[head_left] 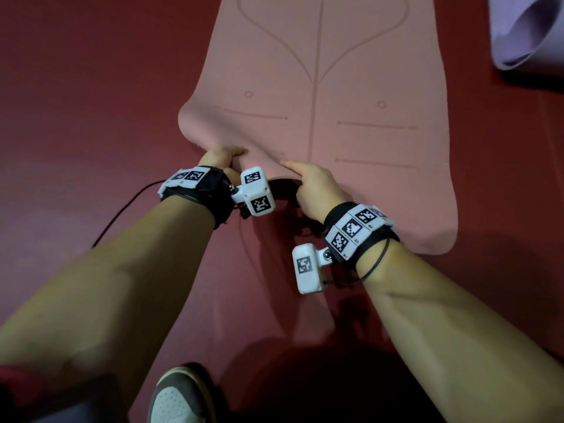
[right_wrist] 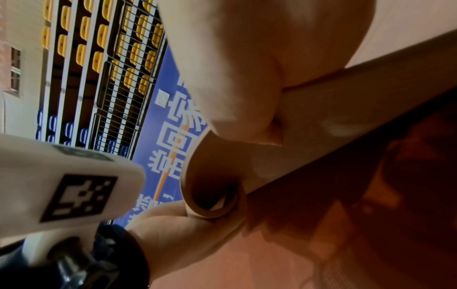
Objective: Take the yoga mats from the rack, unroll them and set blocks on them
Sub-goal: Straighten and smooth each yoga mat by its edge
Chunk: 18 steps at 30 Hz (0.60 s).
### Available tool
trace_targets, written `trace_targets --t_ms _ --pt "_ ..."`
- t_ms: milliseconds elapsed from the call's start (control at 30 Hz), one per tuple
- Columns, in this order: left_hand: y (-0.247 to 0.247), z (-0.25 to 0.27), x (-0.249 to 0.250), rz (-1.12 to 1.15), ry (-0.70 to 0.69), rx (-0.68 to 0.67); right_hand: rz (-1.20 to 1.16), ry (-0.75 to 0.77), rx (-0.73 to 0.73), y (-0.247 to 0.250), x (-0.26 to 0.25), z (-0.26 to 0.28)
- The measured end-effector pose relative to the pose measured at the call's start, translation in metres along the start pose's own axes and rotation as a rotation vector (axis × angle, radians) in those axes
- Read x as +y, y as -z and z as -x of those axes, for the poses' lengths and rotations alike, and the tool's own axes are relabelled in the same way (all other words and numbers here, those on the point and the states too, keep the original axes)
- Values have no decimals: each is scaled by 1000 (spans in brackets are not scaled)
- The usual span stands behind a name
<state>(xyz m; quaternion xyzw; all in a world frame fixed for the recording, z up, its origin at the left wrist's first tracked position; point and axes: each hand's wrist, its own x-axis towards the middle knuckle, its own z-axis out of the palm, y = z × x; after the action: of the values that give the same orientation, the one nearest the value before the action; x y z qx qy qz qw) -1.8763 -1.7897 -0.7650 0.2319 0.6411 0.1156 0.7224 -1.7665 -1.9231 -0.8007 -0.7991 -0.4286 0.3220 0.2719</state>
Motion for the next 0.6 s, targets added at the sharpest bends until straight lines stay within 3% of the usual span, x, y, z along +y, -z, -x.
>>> trace_targets --t_ms 300,600 --pt "1 -2 -7 38 15 12 37 -24 -51 -3 7 4" --pt "20 -23 5 -31 -34 116 129 -24 -160 -9 10 0"
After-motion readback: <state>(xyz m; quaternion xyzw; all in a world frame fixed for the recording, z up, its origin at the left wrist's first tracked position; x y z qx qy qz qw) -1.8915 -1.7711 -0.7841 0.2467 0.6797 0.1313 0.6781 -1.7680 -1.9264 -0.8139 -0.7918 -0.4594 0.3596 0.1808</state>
